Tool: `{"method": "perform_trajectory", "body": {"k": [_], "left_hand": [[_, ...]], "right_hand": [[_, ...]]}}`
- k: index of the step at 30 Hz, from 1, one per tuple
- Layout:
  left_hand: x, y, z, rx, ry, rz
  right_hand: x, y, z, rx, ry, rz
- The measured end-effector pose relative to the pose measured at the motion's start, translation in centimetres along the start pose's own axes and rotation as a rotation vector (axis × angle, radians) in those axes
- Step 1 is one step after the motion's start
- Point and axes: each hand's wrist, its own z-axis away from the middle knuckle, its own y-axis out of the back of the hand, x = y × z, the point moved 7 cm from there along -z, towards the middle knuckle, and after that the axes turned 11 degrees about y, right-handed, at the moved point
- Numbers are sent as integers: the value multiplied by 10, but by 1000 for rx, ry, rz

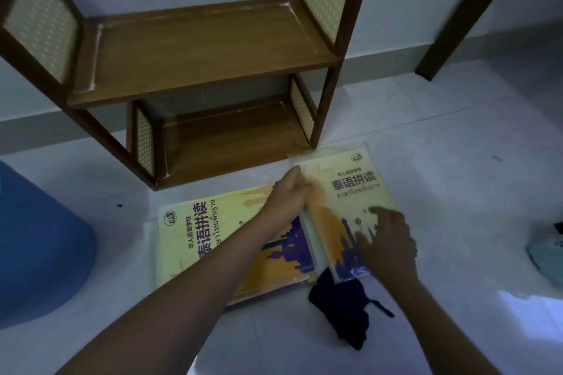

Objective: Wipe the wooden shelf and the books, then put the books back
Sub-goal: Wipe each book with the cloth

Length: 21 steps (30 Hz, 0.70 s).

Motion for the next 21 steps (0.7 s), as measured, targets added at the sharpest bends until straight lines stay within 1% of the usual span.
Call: {"method": "perform_trajectory", "body": {"k": [1,3,4,5,6,8,9,11,13,15,16,17,18,19,21], "left_hand": [[6,10,11,30,-58,2],[7,42,36,95,-130,55],[5,59,46,133,-155,44],[-2,77,57,200,-172,-26],[-13,99,68,287,-186,-134],[-39,141,88,438,-163,-373],[-57,157,96,458,-124,-483],[-94,179,107,400,-39,-697],[-128,185,115,303,6,-853],[-149,183,116,242,7,-933],[-155,183,114,237,-2,-951],[-157,183,113,248,-15,-966],[-158,182,111,266,-32,-972],[-159,182,110,280,-43,-972],[-159,180,112,299,-66,-946]], "right_hand": [[-6,-5,25,-26,-30,-52],[-12,-31,74,-189,-186,-136],[-13,-45,94,-269,-231,-136],[-16,-57,108,-314,-229,-115],[-21,-64,118,-321,-189,-80],[-27,-69,126,-278,-136,-22],[-22,-71,127,-263,-161,-29],[-14,-71,128,-277,-264,-174],[-16,-64,134,-328,-368,-344],[-39,-53,131,-371,-376,-457],[-57,-45,122,-343,-308,-506],[-77,-39,109,-303,-192,-542],[-94,-37,94,-260,-55,-523],[-108,-37,77,-211,72,-447],[-126,-45,45,-93,208,-257]]}}
